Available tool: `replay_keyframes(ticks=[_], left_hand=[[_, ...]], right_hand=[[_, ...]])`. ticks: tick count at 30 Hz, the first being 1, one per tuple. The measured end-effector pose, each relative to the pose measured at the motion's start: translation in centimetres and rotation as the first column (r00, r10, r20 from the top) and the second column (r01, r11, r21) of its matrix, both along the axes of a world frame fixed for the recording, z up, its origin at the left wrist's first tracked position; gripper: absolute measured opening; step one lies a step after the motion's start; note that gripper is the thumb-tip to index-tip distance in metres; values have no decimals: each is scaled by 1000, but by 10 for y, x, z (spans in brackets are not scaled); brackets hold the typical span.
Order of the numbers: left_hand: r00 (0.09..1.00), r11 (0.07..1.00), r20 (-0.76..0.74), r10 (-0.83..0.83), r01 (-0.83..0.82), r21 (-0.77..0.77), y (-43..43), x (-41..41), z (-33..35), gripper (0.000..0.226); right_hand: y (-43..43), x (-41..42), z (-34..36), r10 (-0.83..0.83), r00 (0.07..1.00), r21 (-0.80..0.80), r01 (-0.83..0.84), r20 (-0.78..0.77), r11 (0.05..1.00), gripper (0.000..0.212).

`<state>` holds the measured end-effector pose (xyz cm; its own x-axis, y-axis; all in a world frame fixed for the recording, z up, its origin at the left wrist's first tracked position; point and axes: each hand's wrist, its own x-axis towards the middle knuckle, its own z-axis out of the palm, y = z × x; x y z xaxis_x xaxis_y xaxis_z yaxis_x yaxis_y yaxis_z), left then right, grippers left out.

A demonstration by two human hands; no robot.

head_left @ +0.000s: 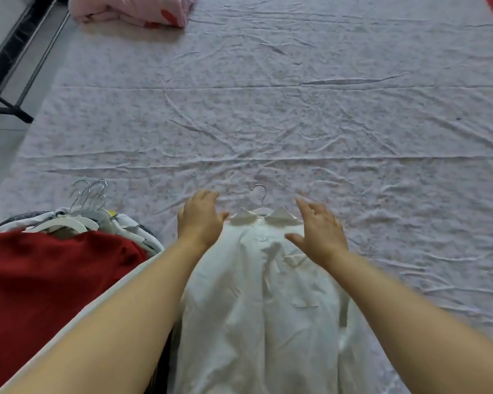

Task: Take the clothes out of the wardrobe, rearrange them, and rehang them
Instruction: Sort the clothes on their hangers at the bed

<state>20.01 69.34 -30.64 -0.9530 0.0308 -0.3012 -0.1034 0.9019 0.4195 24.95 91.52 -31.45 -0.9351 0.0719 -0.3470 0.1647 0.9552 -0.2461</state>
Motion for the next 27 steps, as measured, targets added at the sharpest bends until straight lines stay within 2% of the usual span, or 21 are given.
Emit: replay_keyframes(ticks=[6, 10, 19, 27], left_hand=[[992, 996, 113, -65, 72, -61, -16, 46, -28, 41], [989, 993, 127, -82, 91, -69, -18, 75, -22, 40], [997, 996, 54, 63, -59, -68, -47, 126, 43, 40], [973, 971, 19, 230, -227, -80, -118, 178, 87, 40]], right_hand=[[-18, 61, -26, 0, 988, -65, 10, 152, 998, 66], [-29, 89, -18, 42, 981, -98, -24, 188, 995, 60], [-61, 103, 36, 195, 970, -167, -171, 145, 971, 59], [-118, 106, 74, 344, 933, -167, -325, 105, 931, 57]])
